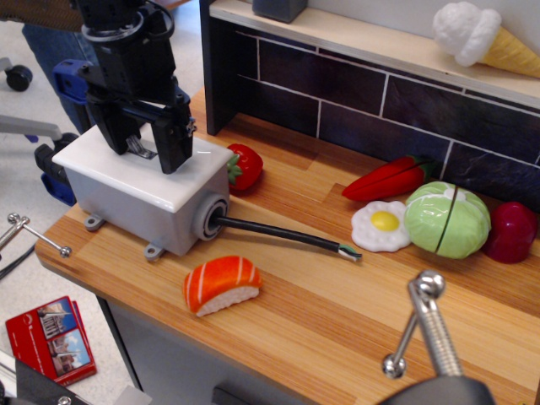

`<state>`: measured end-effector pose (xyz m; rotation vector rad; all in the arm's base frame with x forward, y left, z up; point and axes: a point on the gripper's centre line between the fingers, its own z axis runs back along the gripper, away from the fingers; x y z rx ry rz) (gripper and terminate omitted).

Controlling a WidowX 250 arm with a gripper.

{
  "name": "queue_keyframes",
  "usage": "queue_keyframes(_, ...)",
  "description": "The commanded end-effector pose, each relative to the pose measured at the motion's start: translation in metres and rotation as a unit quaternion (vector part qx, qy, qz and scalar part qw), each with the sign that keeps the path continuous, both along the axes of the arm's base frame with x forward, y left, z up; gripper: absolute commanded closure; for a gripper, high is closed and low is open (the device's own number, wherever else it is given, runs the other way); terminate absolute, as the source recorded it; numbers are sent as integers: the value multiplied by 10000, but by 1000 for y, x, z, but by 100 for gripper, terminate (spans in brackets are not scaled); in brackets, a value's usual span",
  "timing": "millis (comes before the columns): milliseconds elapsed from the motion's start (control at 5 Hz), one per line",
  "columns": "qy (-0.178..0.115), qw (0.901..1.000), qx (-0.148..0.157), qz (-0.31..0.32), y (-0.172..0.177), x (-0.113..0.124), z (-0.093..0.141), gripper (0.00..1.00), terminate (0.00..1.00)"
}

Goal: Move light switch to the right

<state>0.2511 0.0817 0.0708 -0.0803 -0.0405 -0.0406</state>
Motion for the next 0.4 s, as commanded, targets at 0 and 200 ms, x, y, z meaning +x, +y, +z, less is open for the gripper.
queue_keyframes(0, -193, 9994, -174, -222, -29, 5, 24, 0, 0)
queue_keyframes(200, -151, 9998, -163, -6, -28, 3, 21, 0, 100)
